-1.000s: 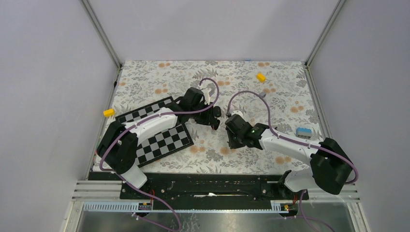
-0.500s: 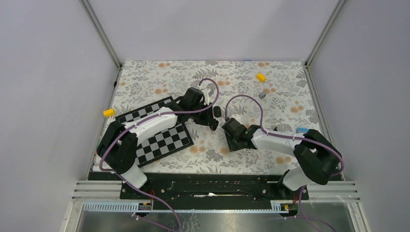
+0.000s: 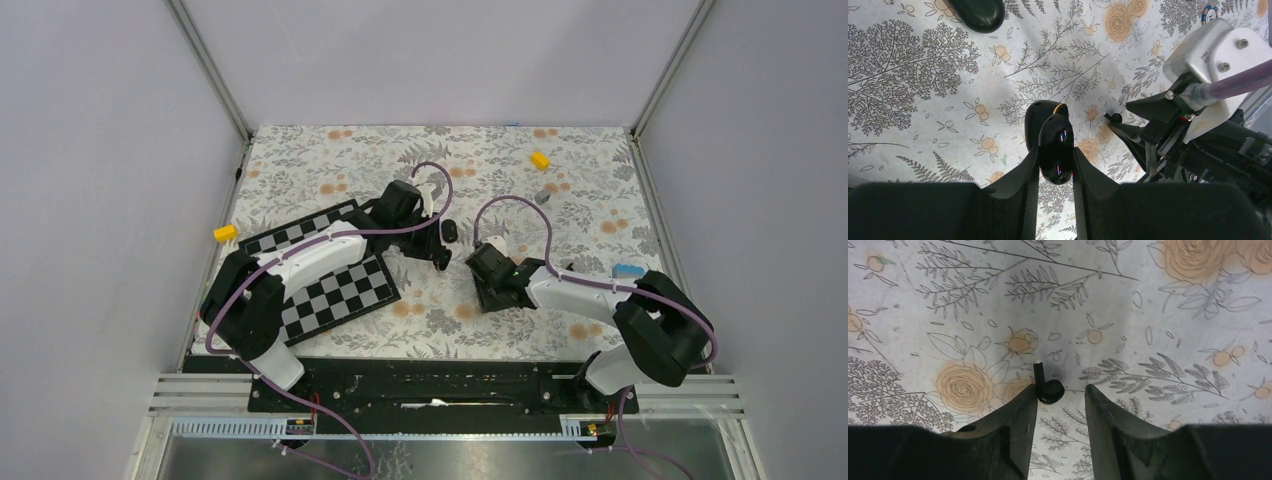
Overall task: Insert the wireless bluetooth earbuds into the charging case
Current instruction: Place the right earbud at the center of the board, then adjust the right earbud at the center of the board.
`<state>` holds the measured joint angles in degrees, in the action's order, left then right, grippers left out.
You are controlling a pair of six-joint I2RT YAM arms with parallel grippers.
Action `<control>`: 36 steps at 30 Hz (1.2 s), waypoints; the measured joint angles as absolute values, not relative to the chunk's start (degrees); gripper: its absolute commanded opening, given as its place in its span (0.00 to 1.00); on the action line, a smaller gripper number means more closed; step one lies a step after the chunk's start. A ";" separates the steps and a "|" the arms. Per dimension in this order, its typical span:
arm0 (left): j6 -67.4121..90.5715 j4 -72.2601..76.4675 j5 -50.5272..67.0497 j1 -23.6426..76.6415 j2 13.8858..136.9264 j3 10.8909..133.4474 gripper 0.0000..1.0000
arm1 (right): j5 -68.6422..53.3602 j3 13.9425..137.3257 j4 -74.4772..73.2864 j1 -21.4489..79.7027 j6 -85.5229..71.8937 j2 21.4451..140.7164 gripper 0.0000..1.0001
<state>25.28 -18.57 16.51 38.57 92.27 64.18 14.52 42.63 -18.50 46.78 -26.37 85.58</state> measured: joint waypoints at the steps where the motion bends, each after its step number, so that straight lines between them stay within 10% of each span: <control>1: 25.28 -18.68 16.51 38.57 92.27 64.27 0.00 | 14.57 42.33 -18.85 46.61 -26.46 85.01 0.47; 26: 25.65 -18.76 18.11 38.57 92.95 64.90 0.00 | 17.80 40.23 -19.81 42.76 -31.11 74.89 0.33; 36: 25.74 -19.09 18.20 38.57 92.95 64.90 0.00 | 10.17 41.01 -11.79 42.52 -30.70 84.86 0.47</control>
<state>25.74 -19.09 18.20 38.57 92.95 64.90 10.17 41.01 -11.79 42.52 -30.70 84.86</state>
